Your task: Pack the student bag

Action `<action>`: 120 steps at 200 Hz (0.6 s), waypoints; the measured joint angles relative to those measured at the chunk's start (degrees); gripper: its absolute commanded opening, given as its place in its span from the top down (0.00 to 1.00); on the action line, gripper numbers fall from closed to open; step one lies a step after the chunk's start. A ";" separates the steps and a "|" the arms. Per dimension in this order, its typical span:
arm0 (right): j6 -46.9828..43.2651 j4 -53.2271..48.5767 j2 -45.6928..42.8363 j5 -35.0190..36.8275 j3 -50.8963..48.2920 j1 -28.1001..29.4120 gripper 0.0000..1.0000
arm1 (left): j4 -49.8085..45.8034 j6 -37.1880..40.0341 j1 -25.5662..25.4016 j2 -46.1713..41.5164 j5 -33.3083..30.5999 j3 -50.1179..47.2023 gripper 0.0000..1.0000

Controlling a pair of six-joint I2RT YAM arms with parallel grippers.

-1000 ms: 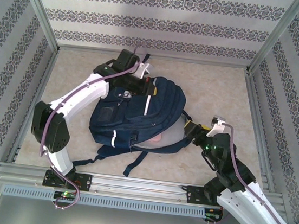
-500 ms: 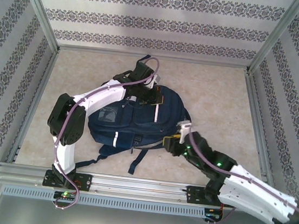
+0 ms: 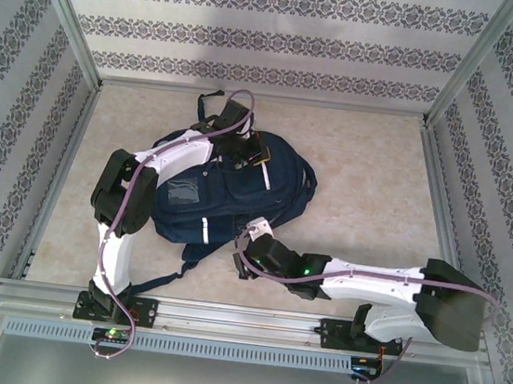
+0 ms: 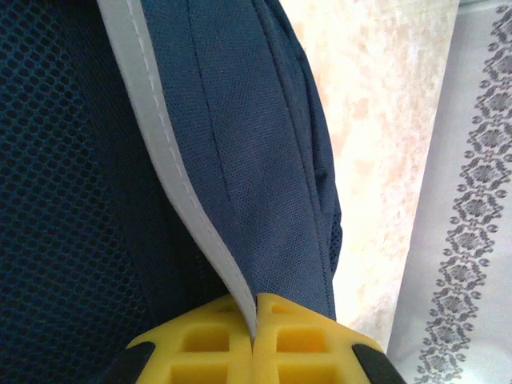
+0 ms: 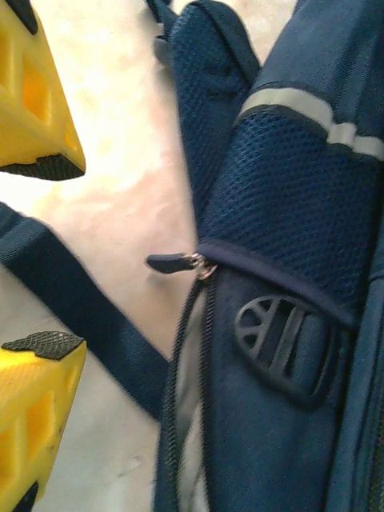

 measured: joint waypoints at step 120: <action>-2.19 14.19 16.57 8.48 1.62 -0.50 0.53 | 6.69 -6.49 1.46 0.00 2.69 -4.35 1.00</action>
